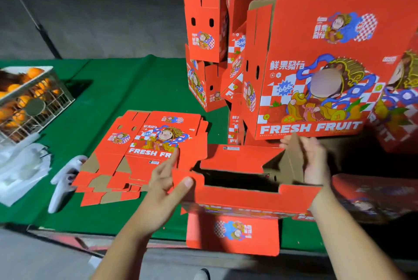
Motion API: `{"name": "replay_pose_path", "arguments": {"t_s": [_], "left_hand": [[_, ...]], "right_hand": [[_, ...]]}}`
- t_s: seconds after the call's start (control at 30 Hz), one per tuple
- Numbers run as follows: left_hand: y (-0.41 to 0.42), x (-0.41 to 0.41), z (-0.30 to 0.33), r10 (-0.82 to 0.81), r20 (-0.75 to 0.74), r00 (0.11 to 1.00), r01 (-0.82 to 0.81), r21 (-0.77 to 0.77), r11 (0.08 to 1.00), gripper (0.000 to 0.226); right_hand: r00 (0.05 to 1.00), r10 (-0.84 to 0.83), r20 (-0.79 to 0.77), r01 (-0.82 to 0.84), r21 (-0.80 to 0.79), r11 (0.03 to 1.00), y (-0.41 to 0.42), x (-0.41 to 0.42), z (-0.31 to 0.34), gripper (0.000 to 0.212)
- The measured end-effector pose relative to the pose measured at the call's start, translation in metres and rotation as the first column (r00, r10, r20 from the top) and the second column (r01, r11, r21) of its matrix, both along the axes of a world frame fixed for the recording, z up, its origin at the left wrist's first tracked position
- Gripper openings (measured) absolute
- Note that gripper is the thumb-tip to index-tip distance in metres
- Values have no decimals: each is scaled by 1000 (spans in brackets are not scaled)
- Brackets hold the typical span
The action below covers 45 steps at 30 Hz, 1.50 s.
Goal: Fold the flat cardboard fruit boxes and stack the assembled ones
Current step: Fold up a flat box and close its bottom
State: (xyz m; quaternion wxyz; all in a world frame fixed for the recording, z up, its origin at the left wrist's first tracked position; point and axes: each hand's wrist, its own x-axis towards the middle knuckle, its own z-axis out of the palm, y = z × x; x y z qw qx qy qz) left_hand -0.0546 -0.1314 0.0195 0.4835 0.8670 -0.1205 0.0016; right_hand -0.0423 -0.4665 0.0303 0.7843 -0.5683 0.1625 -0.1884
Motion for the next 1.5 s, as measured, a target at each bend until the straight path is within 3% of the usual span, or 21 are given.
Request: {"name": "replay_pose_path", "arguments": {"t_s": [0.1, 0.2, 0.27, 0.33, 0.43, 0.5, 0.57, 0.63, 0.8, 1.03, 1.13, 1.23, 1.4, 1.5], "left_hand": [[-7, -13, 2, -116, -28, 993, 118, 104, 988, 71], [-18, -18, 10, -77, -29, 997, 79, 54, 995, 74], [-21, -18, 10, -67, -10, 998, 68, 72, 995, 81], [-22, -18, 7, -41, 6, 999, 40, 131, 991, 94], [-27, -18, 2, -2, -25, 1000, 7, 186, 983, 102], [-36, -21, 0, 12, -41, 999, -6, 140, 990, 102], [-44, -23, -3, 32, -37, 999, -28, 98, 995, 105], [-44, -24, -6, 87, -23, 996, -84, 81, 993, 105], [-40, -27, -13, 176, 65, 982, -179, 46, 983, 103], [-48, -21, -19, 361, 108, 926, -370, 85, 925, 101], [-54, -14, -18, 420, 168, 892, -448, 190, 874, 96], [-60, -8, -19, 384, 309, 870, -477, 331, 814, 90], [-58, -2, -28, 292, 452, 843, -495, 438, 750, 69], [-54, -4, -34, 147, 495, 856, -405, 465, 787, 71]], "right_hand": [[996, 50, -80, -80, -427, 901, -4, -9, 3, 45], [999, 38, -37, -53, -642, 765, -13, -24, 11, 22], [999, 23, 25, 6, -787, 616, -21, -33, 22, 14], [991, 135, 11, -50, -897, 439, -24, -46, 42, 19], [853, 398, -338, -458, -850, 261, -14, -63, 63, 31], [695, 400, -598, -672, -738, 64, -6, -66, 68, 42], [587, 348, -731, -769, -638, -43, 0, -66, 71, 63], [552, 315, -772, -801, -596, -57, 5, -66, 78, 85], [589, 359, -724, -782, -623, 26, 7, -69, 80, 103], [692, 207, -692, -701, -712, -37, -20, -51, 65, 105], [792, 94, -603, -606, -796, 3, -23, -46, 54, 104], [887, -42, -460, -460, -888, 21, -15, -45, 33, 105], [894, -219, -390, -404, -914, -22, 23, -60, -7, 70], [898, -224, -379, -399, -916, -48, 32, -63, -12, 81]]}}
